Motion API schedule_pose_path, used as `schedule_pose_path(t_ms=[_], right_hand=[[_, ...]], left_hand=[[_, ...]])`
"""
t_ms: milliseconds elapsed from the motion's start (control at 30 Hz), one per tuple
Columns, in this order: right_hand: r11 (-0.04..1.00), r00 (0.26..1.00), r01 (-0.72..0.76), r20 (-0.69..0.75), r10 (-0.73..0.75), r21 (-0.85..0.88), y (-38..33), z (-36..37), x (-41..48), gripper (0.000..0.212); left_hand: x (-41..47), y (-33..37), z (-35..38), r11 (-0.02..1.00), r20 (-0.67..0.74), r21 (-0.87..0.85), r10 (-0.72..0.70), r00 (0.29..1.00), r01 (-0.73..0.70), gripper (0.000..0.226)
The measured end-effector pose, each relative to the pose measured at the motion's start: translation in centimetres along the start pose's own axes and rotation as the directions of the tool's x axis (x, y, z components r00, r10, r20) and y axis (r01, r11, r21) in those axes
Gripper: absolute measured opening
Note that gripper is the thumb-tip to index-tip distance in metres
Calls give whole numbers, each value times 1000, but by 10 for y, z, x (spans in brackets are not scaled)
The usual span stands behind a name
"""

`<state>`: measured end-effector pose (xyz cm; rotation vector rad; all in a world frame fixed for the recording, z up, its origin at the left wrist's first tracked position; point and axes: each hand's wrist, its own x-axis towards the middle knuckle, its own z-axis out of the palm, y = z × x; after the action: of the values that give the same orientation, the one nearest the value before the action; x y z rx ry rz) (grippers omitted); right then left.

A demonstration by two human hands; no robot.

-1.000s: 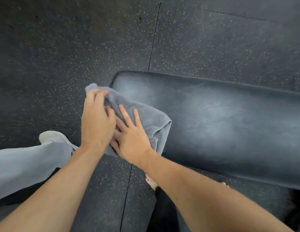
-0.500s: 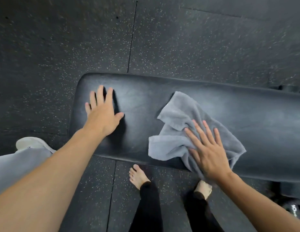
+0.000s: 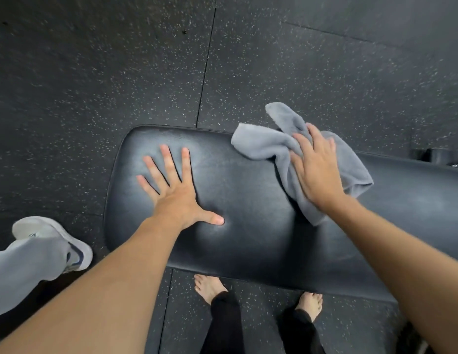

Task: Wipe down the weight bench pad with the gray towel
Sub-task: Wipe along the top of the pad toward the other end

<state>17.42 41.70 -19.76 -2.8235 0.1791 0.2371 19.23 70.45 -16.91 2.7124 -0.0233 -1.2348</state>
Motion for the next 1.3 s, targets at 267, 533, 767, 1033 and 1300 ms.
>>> schedule_pose_path(t_ms=[267, 533, 767, 1033, 1300], right_hand=[[993, 965, -118, 236, 114, 4, -26, -18, 60, 36], [989, 914, 36, 396, -89, 141, -128, 4, 98, 45], [906, 792, 314, 447, -415, 284, -276, 46, 129, 31], [939, 866, 198, 399, -302, 281, -194, 29, 118, 29], [987, 905, -42, 425, -27, 153, 14, -37, 60, 30]], left_hand=[[4, -3, 5, 1000, -28, -21, 13, 1000, -14, 172], [4, -4, 5, 999, -50, -31, 28, 998, -29, 170], [6, -5, 6, 997, 29, 71, 19, 999, -21, 120], [4, 1, 1, 990, 43, 120, -73, 996, 68, 163], [-8, 82, -4, 990, 4, -7, -140, 990, 140, 157]])
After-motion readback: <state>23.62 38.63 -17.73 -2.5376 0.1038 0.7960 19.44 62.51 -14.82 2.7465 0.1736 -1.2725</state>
